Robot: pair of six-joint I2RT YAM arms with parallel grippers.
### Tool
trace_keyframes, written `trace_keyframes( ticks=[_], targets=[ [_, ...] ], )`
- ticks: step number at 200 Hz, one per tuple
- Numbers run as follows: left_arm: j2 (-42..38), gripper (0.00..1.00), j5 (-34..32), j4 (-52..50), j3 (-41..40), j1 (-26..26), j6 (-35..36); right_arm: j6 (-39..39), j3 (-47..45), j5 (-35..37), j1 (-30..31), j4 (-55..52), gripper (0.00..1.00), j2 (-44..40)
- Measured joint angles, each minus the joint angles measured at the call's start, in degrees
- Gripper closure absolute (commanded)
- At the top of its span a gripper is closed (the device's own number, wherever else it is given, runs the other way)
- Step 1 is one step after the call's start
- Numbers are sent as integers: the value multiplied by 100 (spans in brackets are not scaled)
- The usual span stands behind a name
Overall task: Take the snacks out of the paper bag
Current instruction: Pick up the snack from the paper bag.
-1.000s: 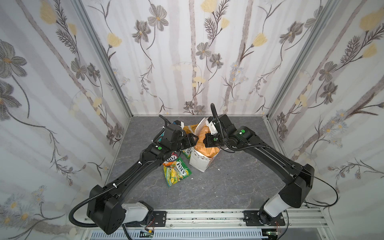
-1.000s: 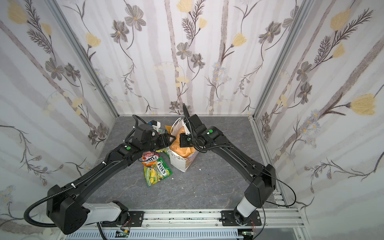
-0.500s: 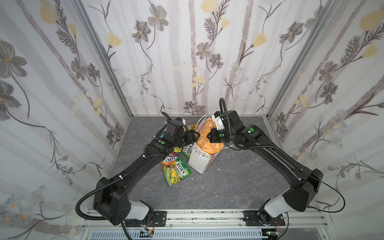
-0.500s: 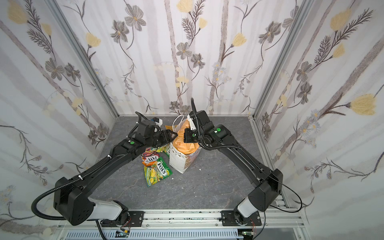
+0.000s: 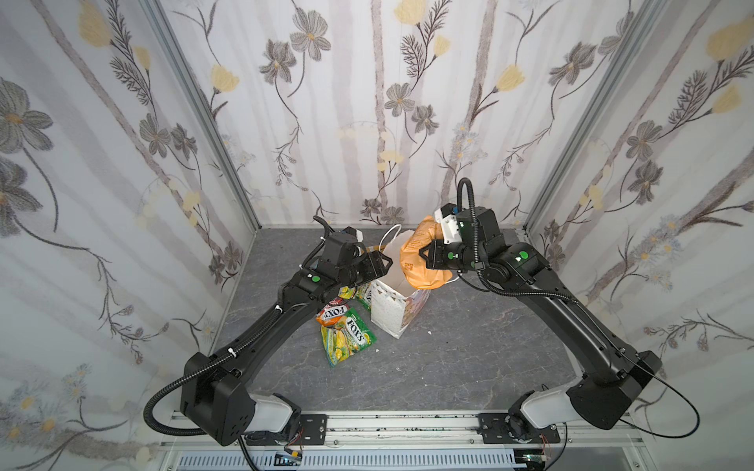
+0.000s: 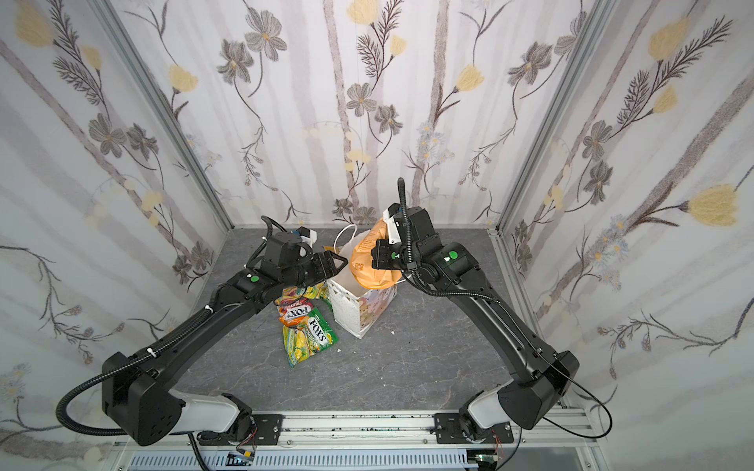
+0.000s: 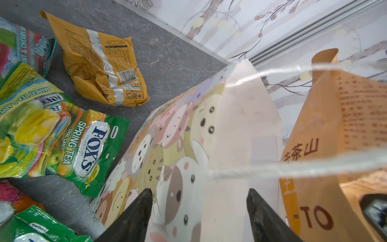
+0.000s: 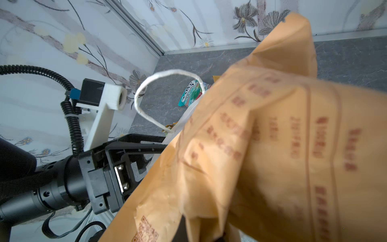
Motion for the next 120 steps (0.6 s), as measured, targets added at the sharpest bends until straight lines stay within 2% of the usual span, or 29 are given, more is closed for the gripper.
trace_keyframes(
  ticks=[28,59,120],
  targets=[
    [-114,23,7,-59,66,-2,2,-2,37,96,-48,-39,100,-155],
    [-343,15,31,-114,144,2,26,-9,205,105,-74,-17,100,-417],
    [-1196,13,-133,-426,577,2,177,-2,151,164,-66,380,100,-1045]
  ],
)
